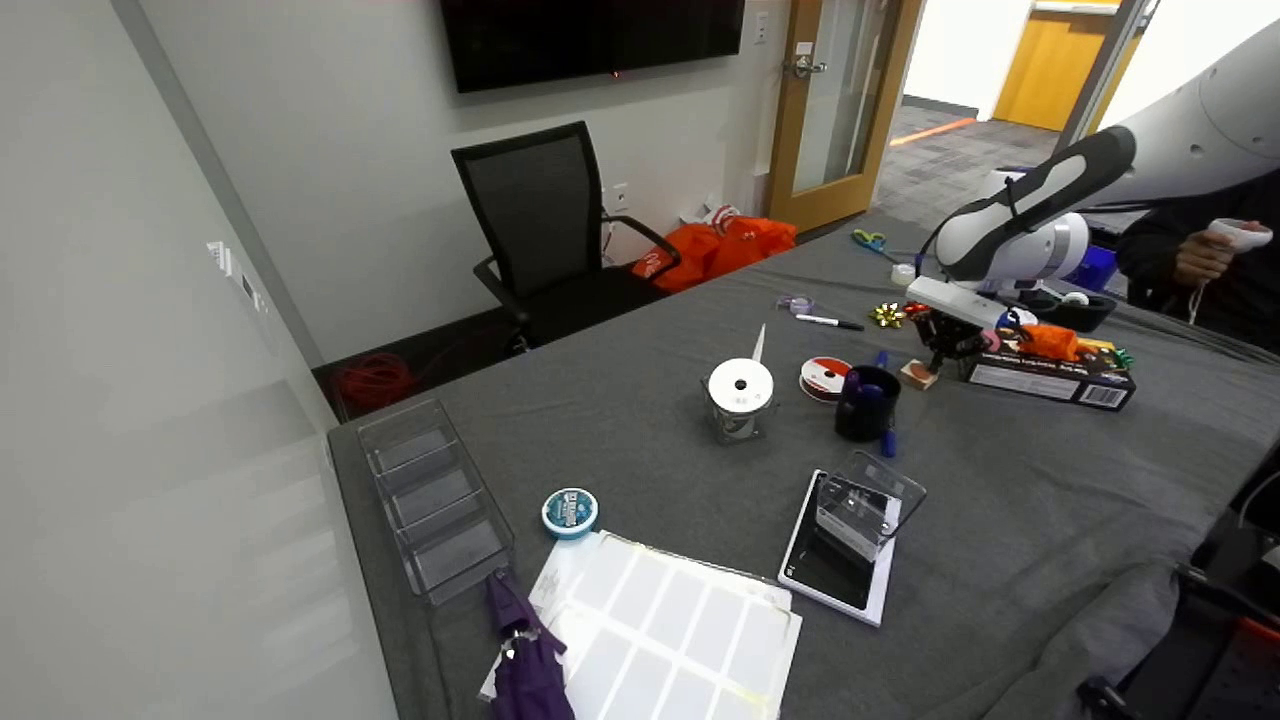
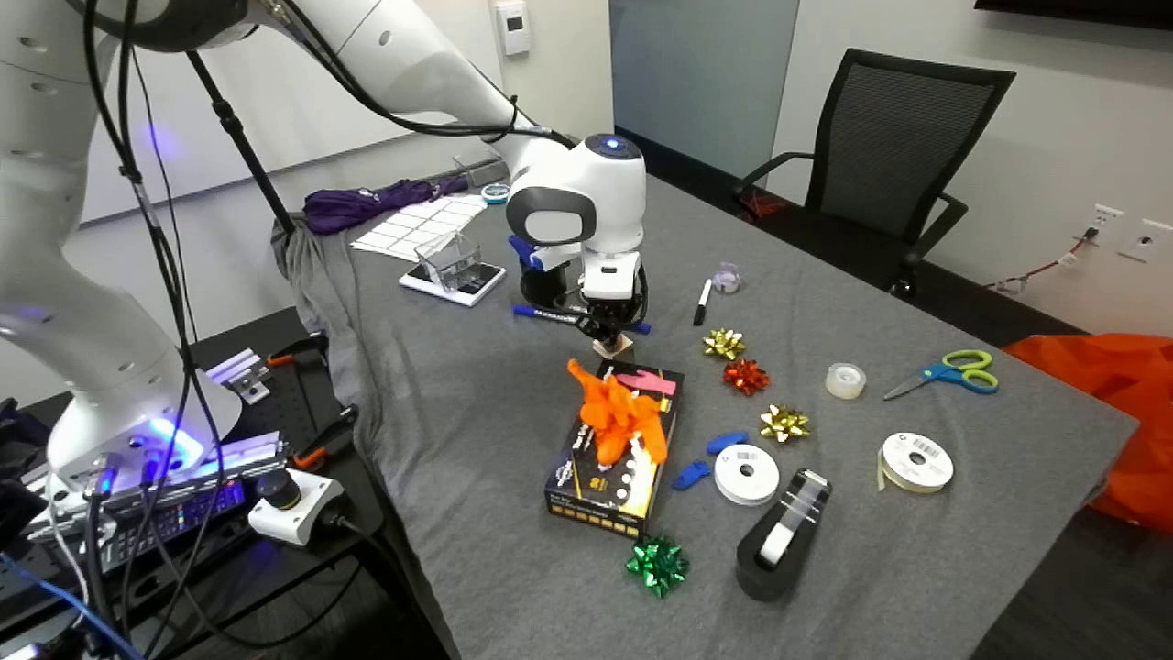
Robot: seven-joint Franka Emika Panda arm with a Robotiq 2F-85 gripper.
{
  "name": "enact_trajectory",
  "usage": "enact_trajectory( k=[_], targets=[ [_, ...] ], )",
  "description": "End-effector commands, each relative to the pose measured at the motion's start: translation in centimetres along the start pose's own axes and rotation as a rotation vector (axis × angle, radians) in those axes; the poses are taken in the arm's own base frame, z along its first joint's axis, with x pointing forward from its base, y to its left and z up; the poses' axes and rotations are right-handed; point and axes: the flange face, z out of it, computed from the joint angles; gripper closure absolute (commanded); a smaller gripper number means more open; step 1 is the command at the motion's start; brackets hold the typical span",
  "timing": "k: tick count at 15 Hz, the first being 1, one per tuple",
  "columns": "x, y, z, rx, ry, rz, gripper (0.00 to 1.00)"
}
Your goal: Put the match box inside the clear case on the left
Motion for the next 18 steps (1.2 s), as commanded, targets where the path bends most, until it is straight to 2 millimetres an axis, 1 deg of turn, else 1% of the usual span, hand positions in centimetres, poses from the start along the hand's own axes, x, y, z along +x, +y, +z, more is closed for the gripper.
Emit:
enact_trajectory(
  k=[1, 4, 10, 12, 13, 14, 16, 17, 18],
  targets=[
    [0.0, 0.5, -0.2, -0.005, -0.020, 0.002, 1.00],
    [-0.1, 1.1, -1.2, -0.014, -0.035, -0.005, 1.00],
    [-0.3, 3.2, -3.2, -0.035, -0.078, -0.024, 1.00],
    [-0.3, 3.7, -3.7, -0.026, -0.078, -0.029, 1.00],
    [-0.3, 3.5, -3.8, -0.015, -0.076, -0.021, 0.74],
    [-0.4, 3.4, -4.1, -0.006, -0.078, -0.010, 0.73],
    [-0.5, 2.8, -4.3, 0.026, -0.085, 0.027, 0.61],
    [-0.5, 2.5, -4.4, 0.043, -0.092, 0.046, 0.53],
    [-0.5, 2.2, -4.2, 0.055, -0.096, 0.063, 0.46]
  ],
)
